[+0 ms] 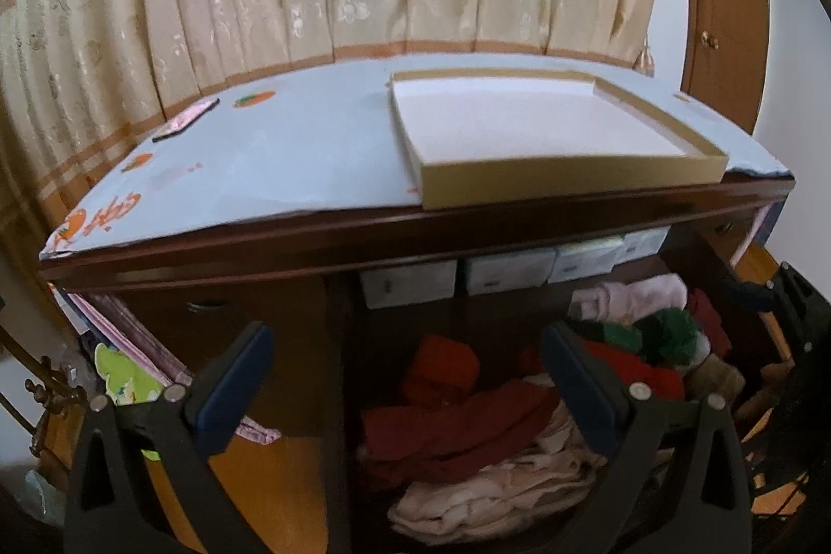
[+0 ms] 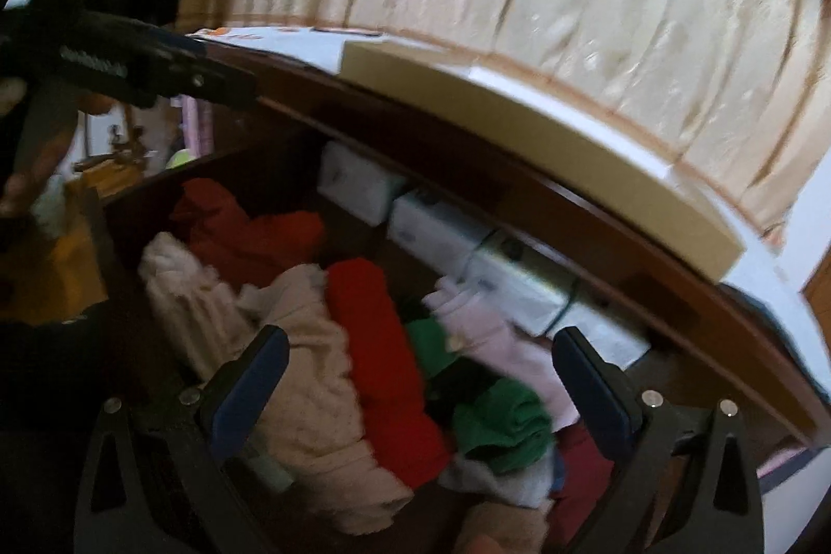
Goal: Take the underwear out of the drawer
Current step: 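Lower both tools toward the clothes in the open drawer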
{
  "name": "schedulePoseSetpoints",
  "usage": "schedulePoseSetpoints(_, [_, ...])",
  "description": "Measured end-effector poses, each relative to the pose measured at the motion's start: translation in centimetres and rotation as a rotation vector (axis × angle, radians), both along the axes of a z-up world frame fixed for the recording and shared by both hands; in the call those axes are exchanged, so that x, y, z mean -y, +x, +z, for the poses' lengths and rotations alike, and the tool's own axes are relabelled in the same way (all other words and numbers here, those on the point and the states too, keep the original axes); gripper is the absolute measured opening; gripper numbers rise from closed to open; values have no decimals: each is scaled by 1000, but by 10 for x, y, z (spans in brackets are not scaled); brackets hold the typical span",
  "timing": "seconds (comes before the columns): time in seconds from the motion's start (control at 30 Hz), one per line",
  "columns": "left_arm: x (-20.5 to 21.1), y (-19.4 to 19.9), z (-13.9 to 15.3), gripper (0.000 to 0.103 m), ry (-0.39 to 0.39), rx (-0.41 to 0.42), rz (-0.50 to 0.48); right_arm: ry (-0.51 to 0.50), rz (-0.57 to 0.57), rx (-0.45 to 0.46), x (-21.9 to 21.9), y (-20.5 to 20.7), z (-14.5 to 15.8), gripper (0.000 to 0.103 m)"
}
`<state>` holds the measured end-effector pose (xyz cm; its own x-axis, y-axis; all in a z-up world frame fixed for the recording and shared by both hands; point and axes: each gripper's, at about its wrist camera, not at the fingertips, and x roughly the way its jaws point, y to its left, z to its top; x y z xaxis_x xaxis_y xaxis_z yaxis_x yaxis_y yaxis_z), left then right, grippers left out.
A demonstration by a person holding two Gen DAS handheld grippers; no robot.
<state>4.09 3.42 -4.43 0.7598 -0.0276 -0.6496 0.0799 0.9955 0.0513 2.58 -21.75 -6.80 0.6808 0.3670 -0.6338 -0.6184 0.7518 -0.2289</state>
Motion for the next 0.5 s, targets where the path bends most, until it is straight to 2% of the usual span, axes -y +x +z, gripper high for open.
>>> schedulePoseSetpoints(0.1, [-2, 6, -9, 103, 15, -40, -28, 40, 18, -91, 2, 6, 2, 102])
schedulePoseSetpoints(0.2, [-3, 12, -23, 103, 26, -98, -93, 63, -9, -121, 3, 9, 7, 102])
schedulePoseSetpoints(0.33, [5, 20, -42, 103, 80, -185, -190, 87, -50, -174, 4, 20, 16, 102])
schedulePoseSetpoints(0.4, [8, 24, -49, 103, 89, -220, -225, 117, -31, -216, 2, 26, 18, 102])
schedulePoseSetpoints(0.47, [9, 27, -53, 103, 89, -245, -245, 102, -33, -214, -4, 29, 19, 102])
schedulePoseSetpoints(0.5, [11, 30, -55, 103, 87, -264, -257, 62, -27, -216, -10, 29, 18, 102])
